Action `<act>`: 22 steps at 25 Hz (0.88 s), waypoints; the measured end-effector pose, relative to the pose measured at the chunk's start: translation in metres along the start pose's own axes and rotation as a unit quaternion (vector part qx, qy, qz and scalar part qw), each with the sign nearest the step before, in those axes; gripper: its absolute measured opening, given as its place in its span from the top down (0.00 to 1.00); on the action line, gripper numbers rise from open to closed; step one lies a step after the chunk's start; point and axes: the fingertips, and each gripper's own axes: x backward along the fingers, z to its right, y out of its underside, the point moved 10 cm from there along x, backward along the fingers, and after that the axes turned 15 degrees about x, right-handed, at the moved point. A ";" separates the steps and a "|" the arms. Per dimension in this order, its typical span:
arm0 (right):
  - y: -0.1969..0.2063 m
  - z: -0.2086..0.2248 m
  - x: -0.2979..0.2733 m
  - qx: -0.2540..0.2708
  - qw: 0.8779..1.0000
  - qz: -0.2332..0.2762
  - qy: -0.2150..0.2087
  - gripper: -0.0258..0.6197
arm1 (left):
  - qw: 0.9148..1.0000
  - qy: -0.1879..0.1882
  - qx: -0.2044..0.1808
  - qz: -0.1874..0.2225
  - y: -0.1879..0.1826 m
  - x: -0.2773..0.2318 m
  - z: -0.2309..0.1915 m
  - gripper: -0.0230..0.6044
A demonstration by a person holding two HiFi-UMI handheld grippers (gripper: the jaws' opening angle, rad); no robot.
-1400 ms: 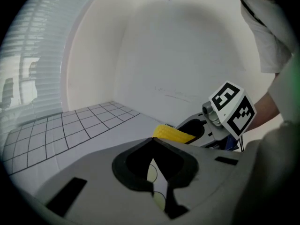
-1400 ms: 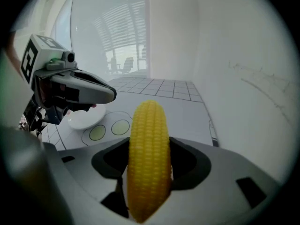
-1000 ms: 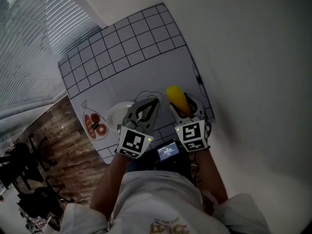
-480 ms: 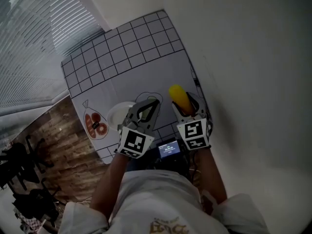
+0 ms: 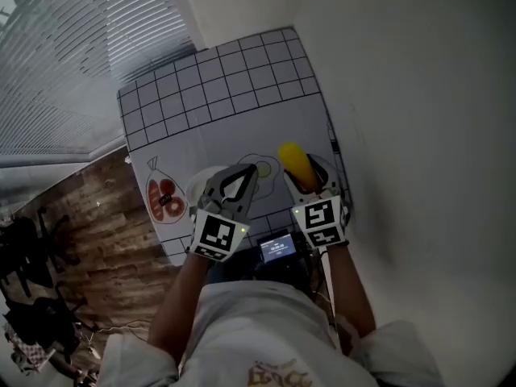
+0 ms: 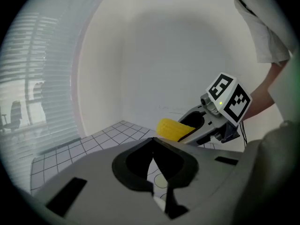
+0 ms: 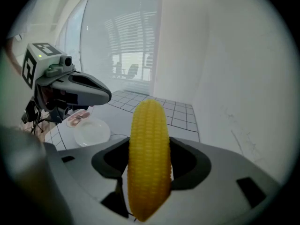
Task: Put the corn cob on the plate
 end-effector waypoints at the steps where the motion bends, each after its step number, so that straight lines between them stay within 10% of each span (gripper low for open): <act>1: -0.004 -0.003 -0.002 0.004 1.000 0.003 -0.006 0.57 | 1.000 -0.008 0.002 0.002 0.001 0.004 -0.002 0.95; 22: -0.074 -0.048 -0.038 0.140 0.981 0.048 -0.124 0.57 | 0.985 -0.151 0.068 0.040 0.026 0.093 -0.035 0.95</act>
